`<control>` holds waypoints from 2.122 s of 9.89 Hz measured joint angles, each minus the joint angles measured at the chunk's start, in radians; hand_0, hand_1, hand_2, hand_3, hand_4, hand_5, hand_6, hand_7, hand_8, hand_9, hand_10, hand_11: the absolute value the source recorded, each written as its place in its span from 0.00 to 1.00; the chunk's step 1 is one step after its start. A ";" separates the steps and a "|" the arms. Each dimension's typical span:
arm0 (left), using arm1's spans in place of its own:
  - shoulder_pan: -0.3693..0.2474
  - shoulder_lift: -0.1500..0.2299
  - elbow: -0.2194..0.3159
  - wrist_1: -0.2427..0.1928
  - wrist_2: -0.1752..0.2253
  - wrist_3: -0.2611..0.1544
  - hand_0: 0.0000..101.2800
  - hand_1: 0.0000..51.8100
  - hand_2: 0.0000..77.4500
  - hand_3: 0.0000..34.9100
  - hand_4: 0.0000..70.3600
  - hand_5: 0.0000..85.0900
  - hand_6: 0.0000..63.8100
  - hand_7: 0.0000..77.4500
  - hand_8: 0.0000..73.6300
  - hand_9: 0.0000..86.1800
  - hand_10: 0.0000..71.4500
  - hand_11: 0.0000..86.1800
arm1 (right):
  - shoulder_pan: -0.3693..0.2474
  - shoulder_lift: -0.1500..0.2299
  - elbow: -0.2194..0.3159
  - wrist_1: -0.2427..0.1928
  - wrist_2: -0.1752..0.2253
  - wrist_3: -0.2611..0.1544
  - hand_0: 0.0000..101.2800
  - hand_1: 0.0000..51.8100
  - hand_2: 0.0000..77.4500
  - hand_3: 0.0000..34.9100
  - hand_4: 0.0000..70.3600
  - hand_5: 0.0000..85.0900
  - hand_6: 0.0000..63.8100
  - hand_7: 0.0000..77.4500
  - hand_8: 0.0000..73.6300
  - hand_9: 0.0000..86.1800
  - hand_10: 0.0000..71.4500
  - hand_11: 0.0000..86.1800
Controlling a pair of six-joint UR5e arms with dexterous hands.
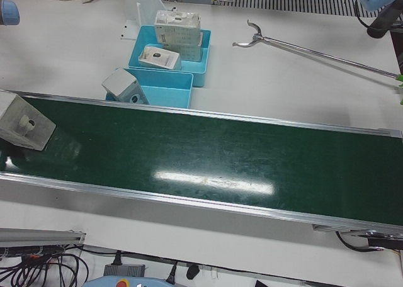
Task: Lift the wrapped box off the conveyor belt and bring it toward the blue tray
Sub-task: 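Close the right hand fingers around the wrapped white box, then lift the box off the belt and swing it toward the teal tray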
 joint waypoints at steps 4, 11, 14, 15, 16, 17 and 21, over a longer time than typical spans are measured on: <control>0.000 0.000 0.000 0.000 0.000 0.000 0.00 0.00 0.01 0.00 0.00 0.01 0.01 0.00 0.00 0.00 0.01 0.00 | -0.001 0.006 -0.007 0.000 0.001 -0.001 0.49 0.31 0.27 0.70 0.15 0.47 0.04 0.34 0.00 0.07 0.01 0.02; 0.000 0.000 0.000 0.000 0.000 0.000 0.00 0.00 0.01 0.00 0.00 0.01 0.01 0.00 0.00 0.00 0.00 0.00 | 0.000 0.010 -0.010 0.000 0.001 0.000 0.49 0.34 0.28 0.71 0.15 0.47 0.04 0.36 0.00 0.07 0.01 0.02; 0.000 0.000 0.000 0.000 0.000 0.000 0.00 0.00 0.01 0.00 0.00 0.01 0.01 0.01 0.00 0.00 0.00 0.00 | 0.009 0.010 -0.010 -0.001 0.000 0.002 0.48 0.36 0.34 0.68 0.16 0.49 0.06 0.39 0.00 0.08 0.01 0.02; 0.000 0.000 0.000 0.000 0.000 0.000 0.00 0.00 0.01 0.00 0.00 0.01 0.00 0.01 0.00 0.00 0.00 0.00 | 0.014 0.010 -0.008 -0.004 0.000 0.004 0.48 0.36 0.34 0.68 0.16 0.49 0.06 0.39 0.00 0.08 0.01 0.02; 0.000 0.000 0.000 0.000 0.000 0.000 0.00 0.00 0.01 0.00 0.00 0.01 0.01 0.01 0.00 0.00 0.01 0.00 | 0.019 0.010 -0.005 -0.015 0.001 0.005 0.51 0.36 0.34 0.68 0.18 0.53 0.10 0.42 0.04 0.13 0.02 0.02; 0.000 0.000 0.000 0.000 0.000 0.000 0.00 0.00 0.01 0.00 0.00 0.01 0.00 0.00 0.00 0.00 0.01 0.00 | 0.025 0.013 -0.001 -0.039 0.003 0.007 0.52 0.34 0.37 0.60 0.21 0.56 0.21 0.49 0.16 0.20 0.10 0.08; 0.000 0.000 0.000 0.000 0.000 0.000 0.00 0.00 0.01 0.00 0.00 0.01 0.00 0.00 0.00 0.00 0.01 0.00 | 0.046 0.036 0.075 -0.096 0.005 0.006 0.55 0.22 0.39 0.39 0.28 0.67 0.35 0.60 0.45 0.44 0.38 0.35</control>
